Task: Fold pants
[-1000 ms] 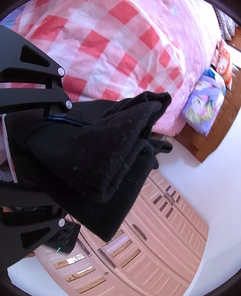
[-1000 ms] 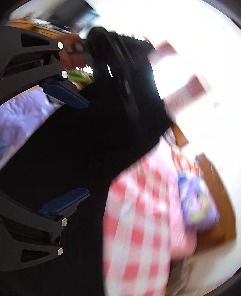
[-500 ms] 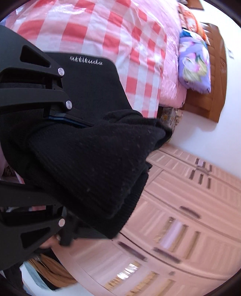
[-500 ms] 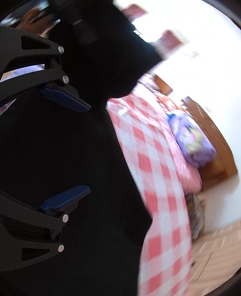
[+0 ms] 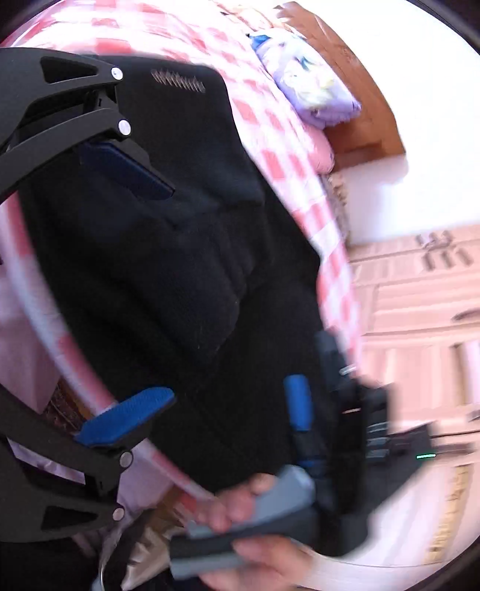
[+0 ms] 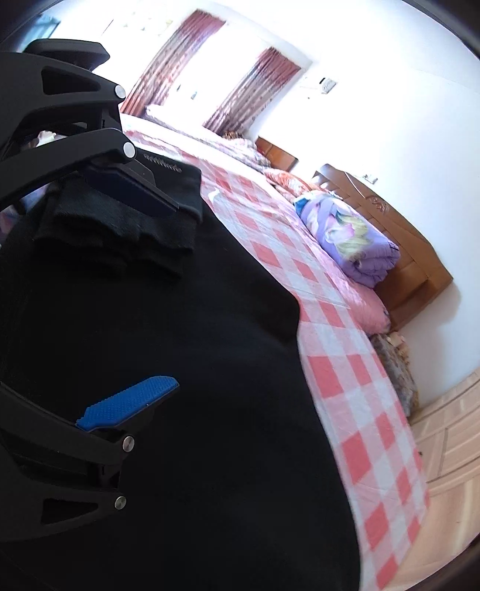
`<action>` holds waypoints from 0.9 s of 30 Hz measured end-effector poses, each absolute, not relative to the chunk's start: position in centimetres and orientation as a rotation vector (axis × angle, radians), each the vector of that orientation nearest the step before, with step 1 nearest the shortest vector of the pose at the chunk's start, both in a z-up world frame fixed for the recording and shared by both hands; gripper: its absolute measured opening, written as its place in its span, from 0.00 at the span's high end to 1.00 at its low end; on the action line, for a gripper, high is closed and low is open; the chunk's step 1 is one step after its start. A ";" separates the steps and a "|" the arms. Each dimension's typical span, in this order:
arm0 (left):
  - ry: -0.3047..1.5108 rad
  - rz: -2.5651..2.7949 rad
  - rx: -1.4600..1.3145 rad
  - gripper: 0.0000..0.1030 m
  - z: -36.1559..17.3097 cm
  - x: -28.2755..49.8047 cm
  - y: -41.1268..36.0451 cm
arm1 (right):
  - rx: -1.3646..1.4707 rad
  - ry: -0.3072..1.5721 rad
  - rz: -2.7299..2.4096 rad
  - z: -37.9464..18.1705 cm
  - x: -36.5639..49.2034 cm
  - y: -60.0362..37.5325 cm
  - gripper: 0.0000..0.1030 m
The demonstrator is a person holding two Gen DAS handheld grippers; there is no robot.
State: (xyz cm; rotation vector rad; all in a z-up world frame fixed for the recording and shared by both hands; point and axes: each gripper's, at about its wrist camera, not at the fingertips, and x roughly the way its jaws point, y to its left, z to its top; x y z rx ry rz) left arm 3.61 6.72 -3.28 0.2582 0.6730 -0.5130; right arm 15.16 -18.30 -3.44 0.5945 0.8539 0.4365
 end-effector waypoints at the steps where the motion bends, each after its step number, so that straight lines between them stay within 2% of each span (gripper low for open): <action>1: 0.656 -0.506 0.194 0.02 -2.6 3.0 8.8 | 0.606 0.872 0.458 -3.5 14.5 -18.4 0.16; 5: 0.624 -0.323 0.006 0.02 -2.3 1.8 17.1 | 0.608 0.960 0.586 -4.2 13.0 -16.8 0.16; 8: 0.659 -0.196 -0.124 0.02 -3.6 2.0 23.3 | 0.509 1.044 0.650 -4.7 12.0 -13.9 0.16; 10: 0.683 -0.152 -0.165 0.02 -4.5 1.7 25.9 | 0.435 1.061 0.686 -4.6 11.4 -11.6 0.15; 14: 0.694 -0.167 -0.164 0.02 -5.7 0.6 27.2 | 0.459 1.091 0.743 -4.5 12.1 -8.7 0.18; 16: 0.704 -0.178 -0.117 0.02 -6.3 0.0 26.3 | 0.443 1.101 0.728 -4.7 12.6 -7.7 0.25; 17: 0.711 -0.185 -0.078 0.02 -6.8 -0.2 25.6 | 0.443 1.098 0.711 -4.7 13.0 -7.3 0.32; 18: 0.712 -0.188 -0.050 0.02 -6.9 -0.4 24.6 | 0.447 1.093 0.696 -4.7 13.4 -7.3 0.45; 19: 0.711 -0.188 -0.008 0.02 -7.2 -0.5 23.9 | 0.441 1.080 0.692 -4.6 13.7 -7.1 0.53; 20: 0.711 -0.182 0.014 0.02 -7.3 -0.5 23.1 | 0.433 1.064 0.699 -4.3 13.8 -7.1 0.66; 21: 0.711 -0.169 0.042 0.02 -7.5 -0.6 22.8 | 0.410 1.037 0.685 -3.8 13.6 -7.0 0.72; 27: 0.712 -0.156 -0.061 0.02 -7.8 0.4 24.1 | 0.350 0.870 0.706 0.9 11.8 -7.0 0.79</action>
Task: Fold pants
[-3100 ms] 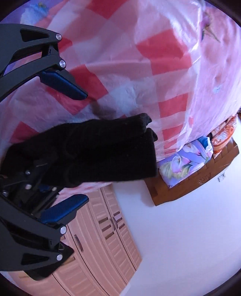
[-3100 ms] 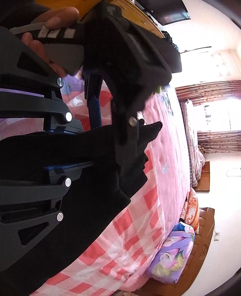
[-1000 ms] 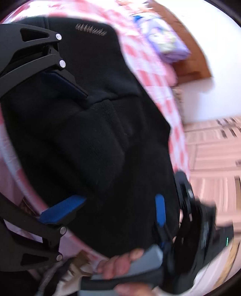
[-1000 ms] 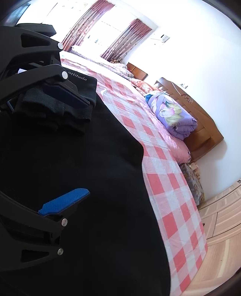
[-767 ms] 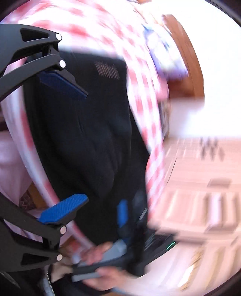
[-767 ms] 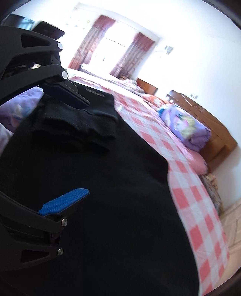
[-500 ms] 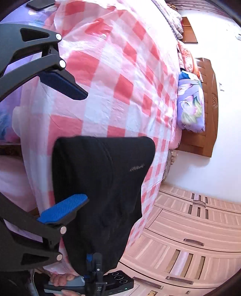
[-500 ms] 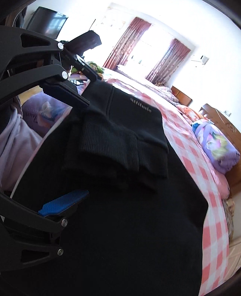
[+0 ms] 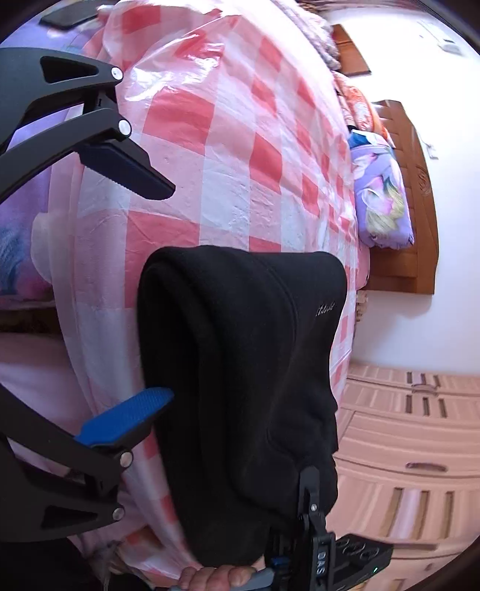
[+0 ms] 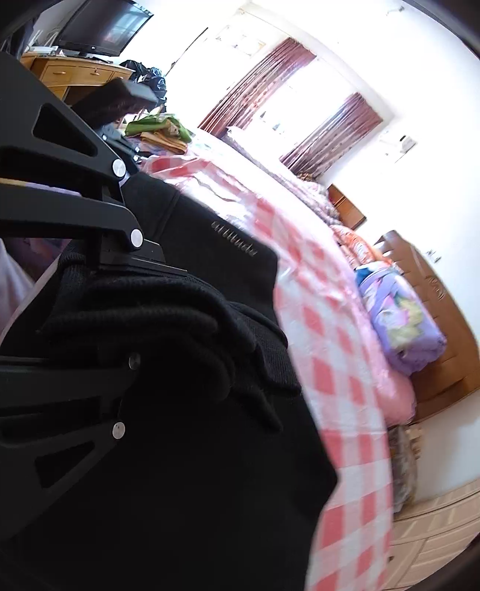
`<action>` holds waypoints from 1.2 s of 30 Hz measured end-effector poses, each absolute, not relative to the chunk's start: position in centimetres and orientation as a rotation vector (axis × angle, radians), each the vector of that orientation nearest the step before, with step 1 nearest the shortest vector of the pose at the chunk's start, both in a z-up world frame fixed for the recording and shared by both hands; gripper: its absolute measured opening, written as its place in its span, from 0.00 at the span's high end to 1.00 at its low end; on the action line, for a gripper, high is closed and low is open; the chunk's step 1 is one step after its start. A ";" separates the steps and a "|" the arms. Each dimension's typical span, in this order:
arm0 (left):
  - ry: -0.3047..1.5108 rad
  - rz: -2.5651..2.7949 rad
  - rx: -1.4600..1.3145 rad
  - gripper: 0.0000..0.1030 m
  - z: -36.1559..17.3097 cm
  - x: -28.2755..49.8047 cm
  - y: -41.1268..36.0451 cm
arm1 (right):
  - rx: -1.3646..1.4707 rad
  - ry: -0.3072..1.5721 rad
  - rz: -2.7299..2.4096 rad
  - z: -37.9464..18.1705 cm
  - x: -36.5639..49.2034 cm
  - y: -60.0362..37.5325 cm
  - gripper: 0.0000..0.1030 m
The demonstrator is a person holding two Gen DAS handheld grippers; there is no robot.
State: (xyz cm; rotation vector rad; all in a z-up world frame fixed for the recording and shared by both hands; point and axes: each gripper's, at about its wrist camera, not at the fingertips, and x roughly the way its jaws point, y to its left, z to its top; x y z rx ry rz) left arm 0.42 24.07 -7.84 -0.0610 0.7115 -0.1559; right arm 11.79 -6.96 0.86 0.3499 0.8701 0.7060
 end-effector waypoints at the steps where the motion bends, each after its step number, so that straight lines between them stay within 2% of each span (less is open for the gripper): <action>1: 0.711 -0.157 -0.076 0.02 -7.7 0.6 24.3 | 0.350 0.851 0.710 1.6 11.7 -7.1 0.79; 10: 0.741 -0.047 -0.129 0.01 -7.9 4.0 25.6 | 0.348 0.687 0.683 6.3 11.6 -9.6 0.82; 13: 0.749 -0.033 -0.064 0.01 -8.1 4.1 24.3 | 0.330 0.710 0.626 3.7 11.2 -10.9 0.82; 18: 0.750 -0.007 -0.011 0.01 -8.0 4.0 23.4 | 0.429 0.858 0.526 -4.8 12.1 -13.8 0.82; 28: 0.753 0.029 0.060 0.01 -7.1 3.9 22.5 | 0.471 0.807 0.556 -3.4 10.9 -14.6 0.83; 34: 0.778 -0.002 -0.019 0.01 -8.1 4.2 23.7 | 0.525 0.842 0.573 -5.7 11.1 -15.4 0.82; 35: 0.788 -0.011 -0.046 0.01 -8.2 4.3 24.0 | 0.524 0.851 0.569 -5.6 11.2 -15.4 0.79; 36: 0.799 -0.019 -0.068 0.01 -8.2 4.3 24.3 | 0.520 0.864 0.557 -5.6 11.2 -15.5 0.64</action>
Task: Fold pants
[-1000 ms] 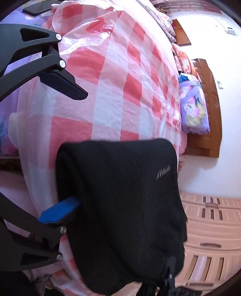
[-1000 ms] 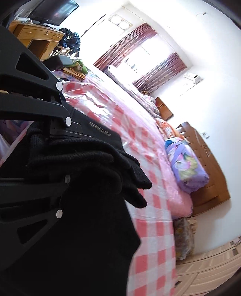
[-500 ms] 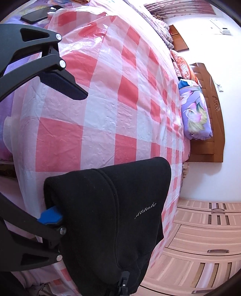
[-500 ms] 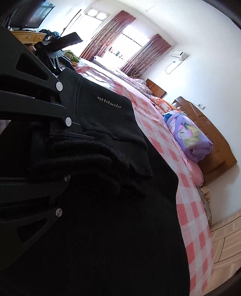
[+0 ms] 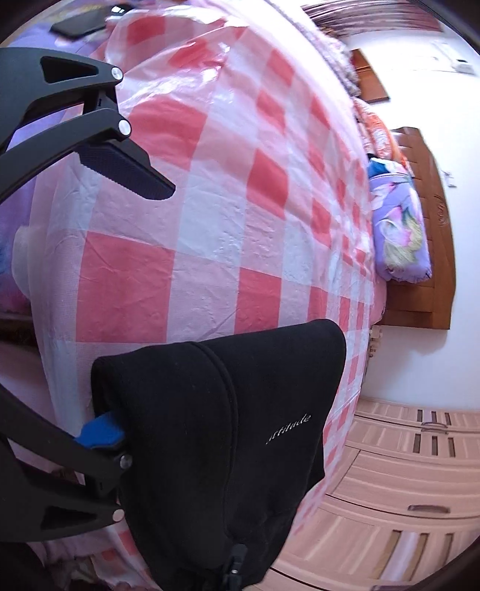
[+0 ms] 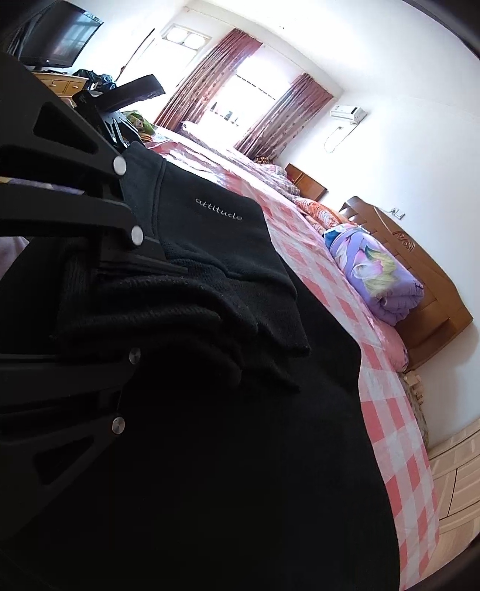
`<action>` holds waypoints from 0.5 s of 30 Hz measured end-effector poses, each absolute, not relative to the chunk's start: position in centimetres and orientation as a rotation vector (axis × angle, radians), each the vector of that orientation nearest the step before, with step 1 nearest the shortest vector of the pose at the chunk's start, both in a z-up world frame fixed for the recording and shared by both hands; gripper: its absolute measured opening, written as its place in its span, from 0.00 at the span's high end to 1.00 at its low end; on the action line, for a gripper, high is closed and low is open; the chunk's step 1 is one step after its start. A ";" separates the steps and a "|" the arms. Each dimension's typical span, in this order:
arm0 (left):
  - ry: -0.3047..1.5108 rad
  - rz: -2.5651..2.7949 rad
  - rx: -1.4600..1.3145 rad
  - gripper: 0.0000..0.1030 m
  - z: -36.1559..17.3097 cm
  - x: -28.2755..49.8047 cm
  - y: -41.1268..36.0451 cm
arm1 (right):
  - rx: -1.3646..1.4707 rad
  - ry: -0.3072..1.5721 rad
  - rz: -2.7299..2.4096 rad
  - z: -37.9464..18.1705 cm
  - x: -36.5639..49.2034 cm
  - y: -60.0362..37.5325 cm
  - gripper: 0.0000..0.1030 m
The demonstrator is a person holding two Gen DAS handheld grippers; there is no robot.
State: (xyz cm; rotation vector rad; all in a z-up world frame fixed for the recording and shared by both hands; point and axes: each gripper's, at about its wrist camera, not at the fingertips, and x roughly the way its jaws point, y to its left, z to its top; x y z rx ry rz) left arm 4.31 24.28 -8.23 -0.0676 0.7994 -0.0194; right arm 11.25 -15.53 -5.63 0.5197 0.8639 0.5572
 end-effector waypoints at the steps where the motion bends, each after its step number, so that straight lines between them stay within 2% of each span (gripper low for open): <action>1: 0.805 -0.025 -0.067 0.01 -8.2 4.2 24.3 | 0.509 0.876 0.545 -5.5 11.2 -15.6 0.58; 2: 0.811 -0.036 -0.053 0.02 -8.1 4.0 24.2 | 0.487 0.887 0.537 -5.2 11.0 -15.8 0.51; 3: 0.820 -0.065 -0.015 0.02 -7.9 3.5 23.9 | 0.467 0.884 0.537 -4.8 10.8 -16.0 0.37; 4: 0.823 -0.084 0.017 0.02 -7.7 2.9 23.5 | 0.447 0.867 0.524 -4.2 10.3 -16.5 0.33; 7: 0.818 -0.175 0.049 0.02 -5.9 1.0 23.5 | 0.381 0.769 0.420 -2.1 8.6 -18.6 0.31; 10: 0.714 -0.271 -0.062 0.02 -1.6 0.4 24.2 | 0.288 0.694 0.372 0.0 7.7 -18.6 0.31; 13: 0.614 -0.285 -0.124 0.02 2.3 2.6 23.4 | 0.199 0.650 0.420 1.0 8.2 -16.0 0.31; 15: 0.616 -0.281 -0.152 0.02 3.6 6.0 21.5 | 0.134 0.657 0.466 1.0 9.2 -13.5 0.31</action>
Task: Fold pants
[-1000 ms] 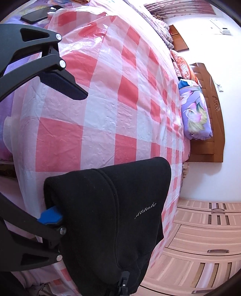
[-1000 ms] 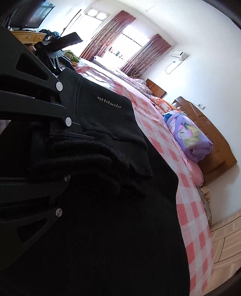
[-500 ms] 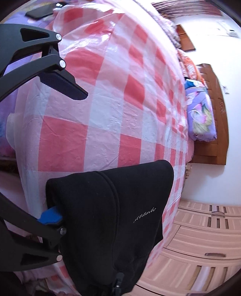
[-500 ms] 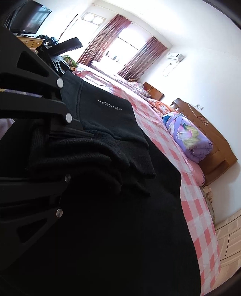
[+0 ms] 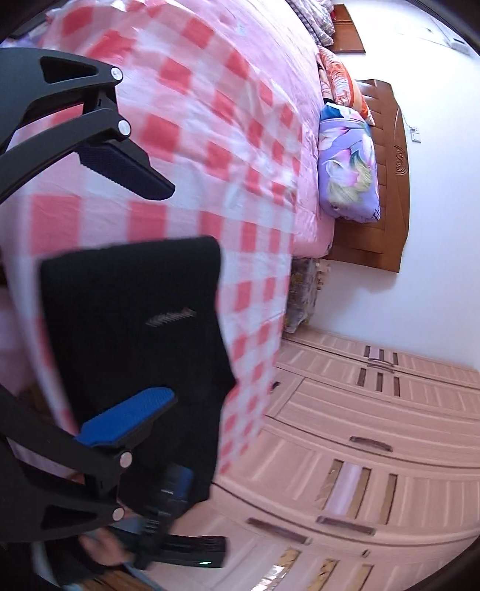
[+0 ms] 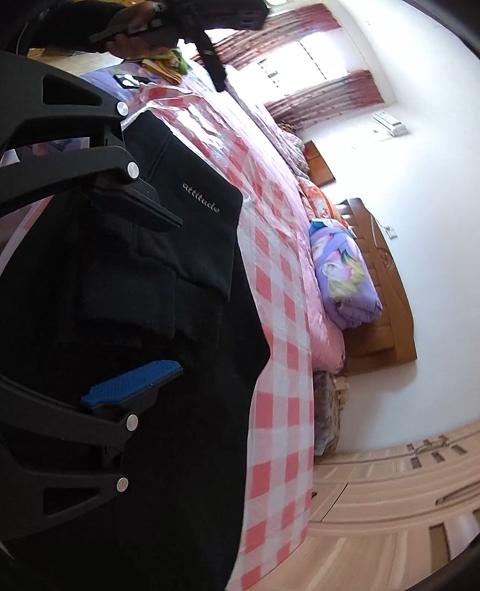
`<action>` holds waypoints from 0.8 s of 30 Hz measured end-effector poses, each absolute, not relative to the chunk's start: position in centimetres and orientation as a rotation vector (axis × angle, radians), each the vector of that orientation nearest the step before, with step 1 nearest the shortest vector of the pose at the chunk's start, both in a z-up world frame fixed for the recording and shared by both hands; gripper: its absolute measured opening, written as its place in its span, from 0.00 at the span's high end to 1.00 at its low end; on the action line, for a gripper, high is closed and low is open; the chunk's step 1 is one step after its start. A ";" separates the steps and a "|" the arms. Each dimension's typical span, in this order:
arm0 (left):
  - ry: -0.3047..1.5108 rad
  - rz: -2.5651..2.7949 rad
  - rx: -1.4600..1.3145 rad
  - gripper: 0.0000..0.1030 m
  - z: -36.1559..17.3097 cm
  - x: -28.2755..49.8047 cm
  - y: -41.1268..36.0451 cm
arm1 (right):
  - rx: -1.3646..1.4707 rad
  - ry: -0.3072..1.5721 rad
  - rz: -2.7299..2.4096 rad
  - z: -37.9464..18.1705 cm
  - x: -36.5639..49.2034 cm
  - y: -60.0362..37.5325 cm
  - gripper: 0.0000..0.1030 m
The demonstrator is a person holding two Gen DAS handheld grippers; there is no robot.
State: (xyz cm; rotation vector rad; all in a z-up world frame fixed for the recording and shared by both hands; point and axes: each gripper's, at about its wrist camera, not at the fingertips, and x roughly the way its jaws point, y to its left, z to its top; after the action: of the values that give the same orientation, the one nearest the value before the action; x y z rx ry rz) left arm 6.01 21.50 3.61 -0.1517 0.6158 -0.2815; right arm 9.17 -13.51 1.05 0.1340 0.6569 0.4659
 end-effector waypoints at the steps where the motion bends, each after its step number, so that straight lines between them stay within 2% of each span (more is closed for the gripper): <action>1: 0.643 -0.285 -0.159 0.02 3.6 7.7 20.6 | 0.107 0.663 0.485 1.0 9.6 -12.3 0.31; 5: 0.815 -0.371 -0.217 0.02 1.3 15.0 16.1 | -0.008 0.691 0.550 0.0 10.1 -8.4 0.32; 10: 1.020 -0.314 -0.273 0.02 -6.0 20.7 14.9 | -0.100 0.773 0.534 -3.7 10.5 -8.0 0.31; 12: 0.965 -0.329 -0.288 0.02 -6.4 20.2 15.4 | -0.017 0.762 0.567 -3.9 10.6 -9.0 0.31; 17: 0.974 -0.295 -0.260 0.02 -5.3 19.4 14.8 | 0.001 0.761 0.563 -3.9 10.9 -8.9 0.30; 21: 0.867 -0.317 -0.246 0.02 -3.2 18.8 15.3 | 0.049 0.754 0.569 -3.9 10.8 -9.5 0.29; 23: 0.860 -0.218 -0.166 0.02 -4.4 19.7 15.5 | 0.073 0.750 0.584 -4.0 10.7 -9.9 0.29; 24: 0.922 -0.210 -0.200 0.02 -6.0 20.6 16.1 | 0.084 0.752 0.592 -3.9 10.7 -10.1 0.29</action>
State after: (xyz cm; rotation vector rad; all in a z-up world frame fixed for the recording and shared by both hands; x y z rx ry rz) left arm 20.62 16.06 -5.98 -0.2001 0.9220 -0.2102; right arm 10.67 -10.08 -3.93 0.0845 0.7523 0.5918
